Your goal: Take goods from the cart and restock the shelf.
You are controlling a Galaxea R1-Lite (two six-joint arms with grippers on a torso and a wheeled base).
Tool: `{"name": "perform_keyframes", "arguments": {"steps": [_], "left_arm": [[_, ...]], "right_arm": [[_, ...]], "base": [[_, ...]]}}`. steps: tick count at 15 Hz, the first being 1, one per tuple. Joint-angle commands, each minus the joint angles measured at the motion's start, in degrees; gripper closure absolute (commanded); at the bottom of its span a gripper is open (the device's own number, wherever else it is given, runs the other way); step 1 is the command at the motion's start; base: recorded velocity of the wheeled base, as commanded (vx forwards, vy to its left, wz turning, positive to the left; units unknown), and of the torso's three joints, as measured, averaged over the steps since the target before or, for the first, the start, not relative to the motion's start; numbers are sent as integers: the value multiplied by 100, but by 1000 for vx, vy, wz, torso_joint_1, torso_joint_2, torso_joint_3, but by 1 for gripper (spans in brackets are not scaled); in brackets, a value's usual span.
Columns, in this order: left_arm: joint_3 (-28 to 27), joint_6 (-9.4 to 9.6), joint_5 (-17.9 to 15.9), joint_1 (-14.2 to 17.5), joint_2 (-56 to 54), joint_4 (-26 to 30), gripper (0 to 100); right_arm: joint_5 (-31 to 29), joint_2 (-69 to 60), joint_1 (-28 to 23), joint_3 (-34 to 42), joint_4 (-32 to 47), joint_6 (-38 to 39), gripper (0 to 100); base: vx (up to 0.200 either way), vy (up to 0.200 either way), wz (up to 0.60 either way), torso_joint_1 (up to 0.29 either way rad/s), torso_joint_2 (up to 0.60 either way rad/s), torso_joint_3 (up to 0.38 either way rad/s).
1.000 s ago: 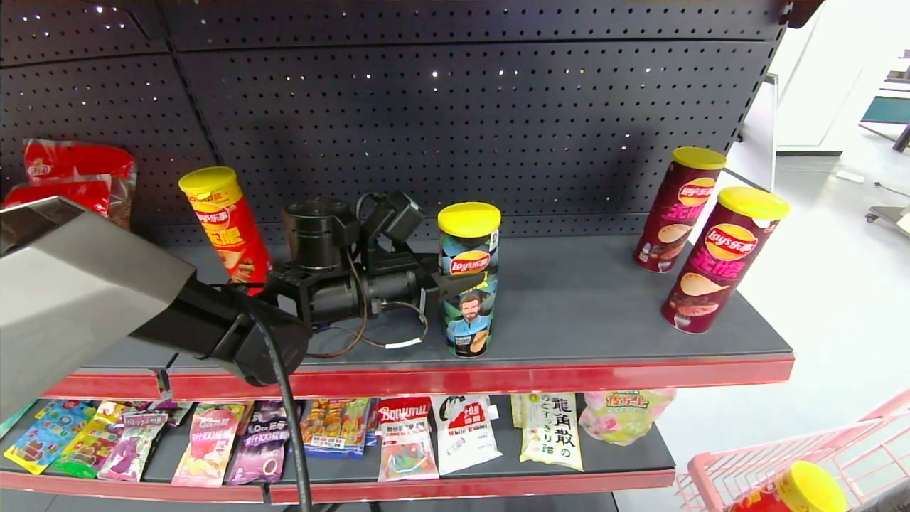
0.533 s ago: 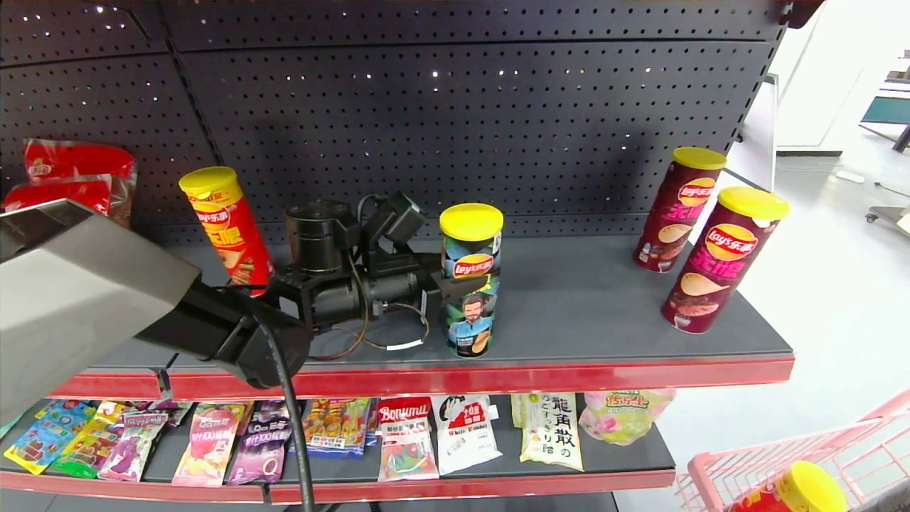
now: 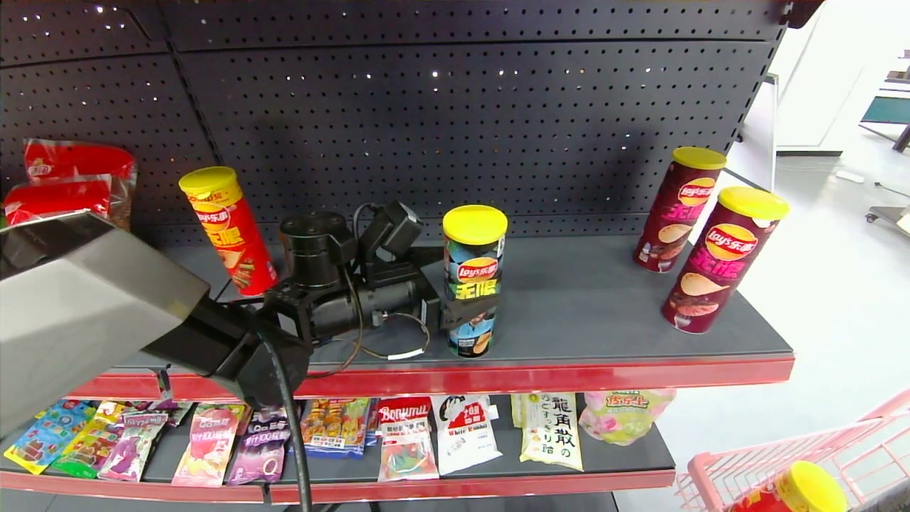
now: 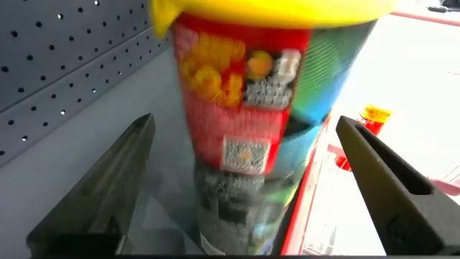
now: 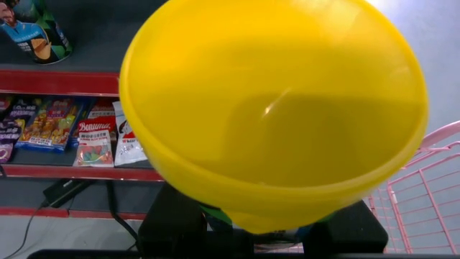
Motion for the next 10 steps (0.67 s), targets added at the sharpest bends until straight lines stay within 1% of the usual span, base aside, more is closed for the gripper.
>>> {"name": "perform_keyframes", "arguments": {"steps": [1, 2, 4, 7, 10], "left_arm": [[254, 0, -1, 19, -109, -174, 0], [429, 0, -1, 27, -249, -297, 0], [614, 0, -1, 63, -390, -332, 0], [1124, 0, -1, 177, -645, -675, 0], [1941, 0, -1, 379, -1155, -780, 0]], "right_arm": [[-2, -2, 1, 8, -1, -2, 100], [-2, -2, 1, -1, -1, -2, 100], [-11, 7, 1, -18, -10, -11, 100], [-46, -10, 1, -10, -1, -11, 100], [-20, -46, 9, 43, 16, -19, 100]], "base": [[0, 0, 0, 0, 0, 0], [0, 0, 0, 0, 0, 0], [0, 0, 0, 0, 0, 0], [0, 0, 0, 0, 0, 0], [0, 0, 0, 0, 0, 0]]}}
